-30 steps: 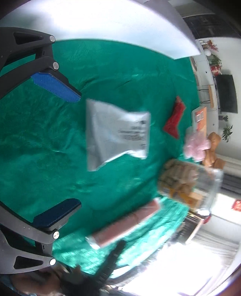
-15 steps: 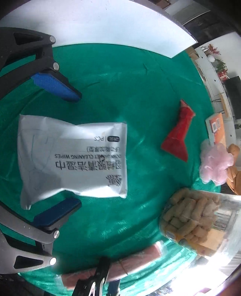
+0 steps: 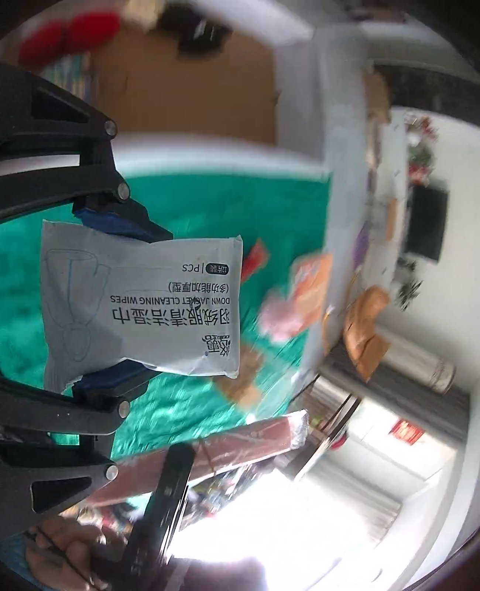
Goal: Organize soft objects
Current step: 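Grasp the wipes bag with the left gripper while the right grasps the pink strip bundle, then drop both items into the white bin and return both grippers to the table, then grasp the pink mesh bath puff with the left gripper and lift it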
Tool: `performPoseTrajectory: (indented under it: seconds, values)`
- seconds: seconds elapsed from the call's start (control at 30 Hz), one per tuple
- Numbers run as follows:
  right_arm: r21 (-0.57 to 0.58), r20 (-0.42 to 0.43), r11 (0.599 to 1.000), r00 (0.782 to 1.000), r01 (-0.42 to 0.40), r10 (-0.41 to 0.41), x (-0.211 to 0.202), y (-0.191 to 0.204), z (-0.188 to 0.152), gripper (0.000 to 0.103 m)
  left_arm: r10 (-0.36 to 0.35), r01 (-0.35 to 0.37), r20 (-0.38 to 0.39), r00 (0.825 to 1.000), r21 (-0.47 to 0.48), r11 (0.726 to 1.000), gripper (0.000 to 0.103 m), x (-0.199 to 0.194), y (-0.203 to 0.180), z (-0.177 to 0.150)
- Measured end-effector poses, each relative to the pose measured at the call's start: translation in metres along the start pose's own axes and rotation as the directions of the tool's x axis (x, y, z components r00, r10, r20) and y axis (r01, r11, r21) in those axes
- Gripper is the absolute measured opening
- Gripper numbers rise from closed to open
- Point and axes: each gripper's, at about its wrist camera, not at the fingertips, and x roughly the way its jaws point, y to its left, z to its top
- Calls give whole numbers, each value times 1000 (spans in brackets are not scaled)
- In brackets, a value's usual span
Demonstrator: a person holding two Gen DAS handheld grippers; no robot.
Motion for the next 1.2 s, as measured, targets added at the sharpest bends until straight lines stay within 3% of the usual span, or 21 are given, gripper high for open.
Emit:
performPoseTrajectory:
  seconds: [0.07,0.1,0.13,0.17,0.23,0.27,0.3,0.33,0.37,0.43,0.47,0.53,0.6,0.67,0.73,0.8,0.87,0.93,1.0,1.2]
  values:
    - [-59,-19,988,990,-139,138,5,58,12,26,155,-155,34,987,-20,988,60,-38,35,2]
    - [-80,-34,979,982,-187,184,11,81,15,26,249,-248,38,968,-40,968,69,-54,55,0]
    - [-95,-54,967,971,-238,234,20,106,18,26,324,-322,35,945,-57,945,90,-64,69,-2]
    - [-100,-69,958,962,-269,263,30,124,19,29,418,-415,37,908,-80,906,99,-76,91,-6]
    - [-82,-110,915,916,-394,385,58,160,17,52,534,-527,38,844,-124,841,103,-92,124,-19]
    - [-64,-151,886,882,-459,446,72,173,15,82,583,-574,15,813,-149,805,103,-95,140,-24]
    - [-51,-173,880,872,-472,457,81,179,11,84,613,-605,-10,790,-179,776,103,-97,155,-29]
    - [-40,-181,886,875,-463,449,87,180,8,84,626,-616,-21,779,-211,759,103,-100,165,-34]
    - [-37,-166,896,886,-443,432,88,173,4,84,623,-609,-15,782,-233,758,103,-101,168,-40]
    - [-64,-124,931,929,-358,349,84,149,-5,84,580,-554,25,814,-268,788,103,-97,163,-43]
    - [-100,-88,961,965,-256,248,82,128,-13,85,548,-518,43,836,-267,812,103,-93,156,-43]
    - [-139,-38,989,998,-59,54,83,86,-34,85,468,-442,74,880,-229,867,103,-76,129,-34]
    - [-155,-7,977,989,144,-147,90,38,-58,85,380,-362,103,919,-162,918,103,-63,91,-31]
    - [-127,2,935,943,330,-332,94,-18,-90,84,289,-281,115,950,-84,956,103,-48,48,-25]
    - [-59,-13,912,913,407,-408,88,-65,-108,84,197,-199,92,976,7,980,103,-32,7,-21]
    - [35,-25,908,909,417,-416,77,-92,-131,84,134,-137,38,990,85,987,103,-7,-30,-16]
    - [127,-4,919,927,372,-375,63,-102,-134,84,105,-102,-15,994,126,987,103,17,-53,-7]
    - [152,69,929,934,338,-351,49,-98,-131,85,96,-88,-42,994,162,983,103,37,-72,2]
    - [143,68,929,933,343,-355,57,-90,-126,85,111,-96,-62,992,202,975,103,60,-84,14]
    - [115,18,934,940,338,-342,74,-100,-129,85,102,-74,-152,983,181,981,103,140,-65,69]
